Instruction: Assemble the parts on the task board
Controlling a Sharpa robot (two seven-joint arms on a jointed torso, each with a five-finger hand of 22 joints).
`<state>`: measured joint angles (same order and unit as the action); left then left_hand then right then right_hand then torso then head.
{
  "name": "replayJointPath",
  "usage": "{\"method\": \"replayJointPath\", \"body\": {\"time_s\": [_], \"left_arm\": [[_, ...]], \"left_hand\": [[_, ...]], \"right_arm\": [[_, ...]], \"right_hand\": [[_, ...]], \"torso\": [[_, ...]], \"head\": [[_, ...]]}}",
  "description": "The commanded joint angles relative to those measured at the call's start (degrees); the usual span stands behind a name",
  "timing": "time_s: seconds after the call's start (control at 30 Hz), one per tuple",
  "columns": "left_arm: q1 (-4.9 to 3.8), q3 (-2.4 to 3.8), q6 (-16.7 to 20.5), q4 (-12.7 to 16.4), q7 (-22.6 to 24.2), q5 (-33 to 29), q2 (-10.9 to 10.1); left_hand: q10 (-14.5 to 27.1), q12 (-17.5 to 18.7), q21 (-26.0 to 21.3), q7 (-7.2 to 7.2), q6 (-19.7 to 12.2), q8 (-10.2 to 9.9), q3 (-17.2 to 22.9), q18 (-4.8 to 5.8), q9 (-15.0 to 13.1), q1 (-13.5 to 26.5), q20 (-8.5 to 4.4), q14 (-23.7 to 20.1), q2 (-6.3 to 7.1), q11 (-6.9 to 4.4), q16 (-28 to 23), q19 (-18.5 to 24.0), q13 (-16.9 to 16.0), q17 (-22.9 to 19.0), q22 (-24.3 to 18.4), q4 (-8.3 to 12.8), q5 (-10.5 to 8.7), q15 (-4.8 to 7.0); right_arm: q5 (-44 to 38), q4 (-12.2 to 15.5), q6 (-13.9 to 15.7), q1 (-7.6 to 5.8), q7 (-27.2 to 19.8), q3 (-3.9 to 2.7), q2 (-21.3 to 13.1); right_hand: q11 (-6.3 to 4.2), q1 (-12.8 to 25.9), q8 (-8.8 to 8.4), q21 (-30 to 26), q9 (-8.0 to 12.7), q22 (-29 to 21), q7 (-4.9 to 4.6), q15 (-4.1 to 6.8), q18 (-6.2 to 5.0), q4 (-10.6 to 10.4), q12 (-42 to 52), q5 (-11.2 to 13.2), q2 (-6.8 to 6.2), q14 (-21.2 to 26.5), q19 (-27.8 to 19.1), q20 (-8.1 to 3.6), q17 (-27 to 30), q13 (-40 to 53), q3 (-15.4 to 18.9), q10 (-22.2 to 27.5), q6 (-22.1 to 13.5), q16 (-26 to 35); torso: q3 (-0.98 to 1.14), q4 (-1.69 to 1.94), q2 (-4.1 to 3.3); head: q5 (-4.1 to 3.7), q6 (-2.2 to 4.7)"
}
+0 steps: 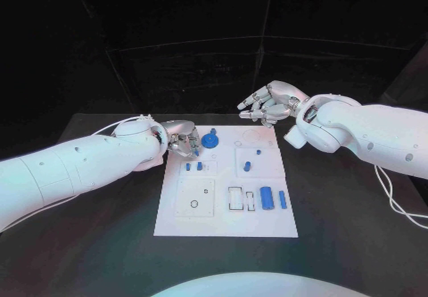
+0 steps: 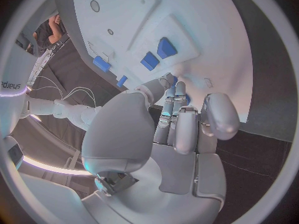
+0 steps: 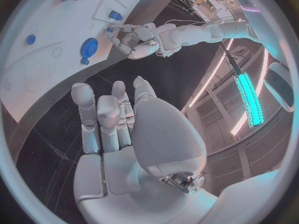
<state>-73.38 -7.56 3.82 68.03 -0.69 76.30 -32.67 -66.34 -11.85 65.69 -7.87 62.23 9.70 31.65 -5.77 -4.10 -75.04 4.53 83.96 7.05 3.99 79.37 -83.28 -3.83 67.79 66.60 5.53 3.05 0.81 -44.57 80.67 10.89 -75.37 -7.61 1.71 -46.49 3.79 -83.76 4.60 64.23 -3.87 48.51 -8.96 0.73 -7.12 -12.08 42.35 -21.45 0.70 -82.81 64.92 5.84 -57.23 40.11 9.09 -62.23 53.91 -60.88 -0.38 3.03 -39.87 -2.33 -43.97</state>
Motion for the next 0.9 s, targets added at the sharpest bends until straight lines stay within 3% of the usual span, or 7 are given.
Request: {"method": "replayJointPath", "body": {"time_s": [0.03,0.67,0.9], "left_arm": [[-0.02,-0.05,-1.49,-0.16,-1.05,-0.15,0.11],[-0.01,-0.06,-1.39,-0.4,-1.15,-0.16,0.17],[0.0,-0.06,-0.67,-0.22,-1.14,-0.17,-0.43]], "left_hand": [[-0.24,0.56,0.01,-0.34,-0.18,-0.51,0.14,0.39,0.11,0.76,0.2,1.79,-0.01,0.24,0.08,-0.25,-0.03,-0.16,-0.02,-0.08,-0.07,-0.05],[-0.4,2.58,0.07,-0.86,-4.35,-4.43,0.58,0.36,0.51,1.25,0.63,1.69,0.62,0.68,0.22,0.0,-0.21,-0.4,0.36,0.07,-0.08,-0.43],[-0.12,3.47,0.03,-1.1,-7.09,-6.18,0.68,0.35,0.54,1.53,0.73,1.66,1.27,0.78,0.27,0.09,-0.19,-0.54,0.46,0.15,-0.09,-0.52]], "right_arm": [[0.2,0.12,-0.02,-0.09,-0.5,-0.03,0.0],[0.07,0.08,0.11,-0.09,-0.17,-0.03,-0.12],[-1.07,-0.19,-0.17,-0.1,0.51,-0.03,-0.28]], "right_hand": [[-0.08,-0.1,0.34,-0.24,-0.05,-0.02,0.14,-0.11,-1.15,-0.24,-0.34,-0.28,0.59,0.14,-0.2,-0.09,-0.07,-0.05,0.04,0.12,-0.13,0.22],[-0.08,-0.09,0.34,-0.43,-0.05,-0.3,0.14,-0.11,-1.2,-0.26,-0.35,-0.27,0.57,0.2,-0.36,-0.09,0.19,-0.09,0.07,0.13,-0.14,0.48],[0.23,-1.2,0.39,-3.74,-0.05,-4.63,-0.11,-0.38,-1.95,-0.5,-5.19,0.21,0.54,1.77,-3.05,0.08,3.77,-4.13,-0.14,3.05,-0.29,4.66]], "torso": [[0.01,-0.01,-0.01],[-0.02,0.03,0.04],[-0.03,0.06,0.05]], "head": [[-0.01,-0.03],[-0.2,-0.06],[-0.18,0.09]]}}
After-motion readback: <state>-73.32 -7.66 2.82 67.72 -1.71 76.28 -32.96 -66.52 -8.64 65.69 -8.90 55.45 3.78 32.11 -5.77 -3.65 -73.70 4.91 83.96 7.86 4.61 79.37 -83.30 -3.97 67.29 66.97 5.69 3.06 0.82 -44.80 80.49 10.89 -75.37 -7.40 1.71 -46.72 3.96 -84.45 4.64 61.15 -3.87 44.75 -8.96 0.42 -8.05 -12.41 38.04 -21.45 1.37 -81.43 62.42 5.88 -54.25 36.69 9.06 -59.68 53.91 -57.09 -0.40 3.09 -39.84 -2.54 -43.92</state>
